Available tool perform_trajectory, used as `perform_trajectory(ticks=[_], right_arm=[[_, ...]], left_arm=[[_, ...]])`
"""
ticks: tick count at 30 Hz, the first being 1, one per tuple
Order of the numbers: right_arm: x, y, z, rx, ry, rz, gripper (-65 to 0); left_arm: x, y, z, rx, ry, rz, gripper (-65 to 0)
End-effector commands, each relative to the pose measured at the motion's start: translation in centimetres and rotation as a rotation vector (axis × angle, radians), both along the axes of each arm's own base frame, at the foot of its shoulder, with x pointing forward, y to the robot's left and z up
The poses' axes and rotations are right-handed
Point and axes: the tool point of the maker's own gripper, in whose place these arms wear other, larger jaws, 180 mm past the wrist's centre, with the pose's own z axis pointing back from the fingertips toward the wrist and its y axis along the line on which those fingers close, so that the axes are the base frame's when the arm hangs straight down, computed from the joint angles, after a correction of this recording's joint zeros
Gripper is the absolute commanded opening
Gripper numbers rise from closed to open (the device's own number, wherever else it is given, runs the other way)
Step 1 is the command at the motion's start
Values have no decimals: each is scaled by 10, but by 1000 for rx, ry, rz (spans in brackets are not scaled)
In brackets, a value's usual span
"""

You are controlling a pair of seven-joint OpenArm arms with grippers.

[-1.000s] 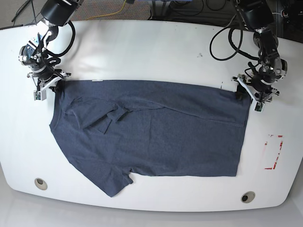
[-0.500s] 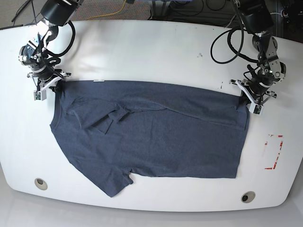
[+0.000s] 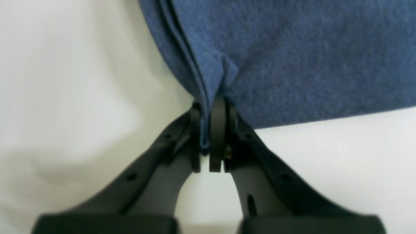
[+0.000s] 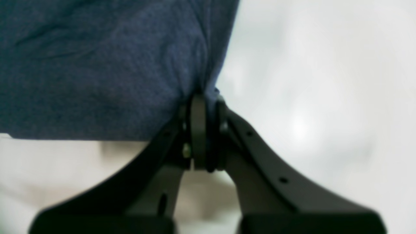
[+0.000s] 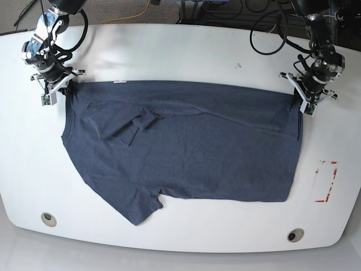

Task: Layout the t-shirt on the table in an organized manner, then fold the t-shirt properly
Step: 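Hold both shoulder corners and pull the shirt taut toward the robot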

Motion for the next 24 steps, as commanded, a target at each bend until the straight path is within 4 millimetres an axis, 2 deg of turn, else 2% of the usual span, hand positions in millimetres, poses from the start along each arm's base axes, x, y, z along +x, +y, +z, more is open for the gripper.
perform_trajectory(ticks=[1,16,24], right_arm=[[-21,-14,2,-82,86,1,-650],[-75,-8,19,-184,188,54,-650],[-90,-7,15,-184,223,58,-650]], left_arm=[[-27,15,-4,96,88,0,-650],[-94,4,1,146,167,-64,-650],[-111,10,-1,153,201,-52,-650]])
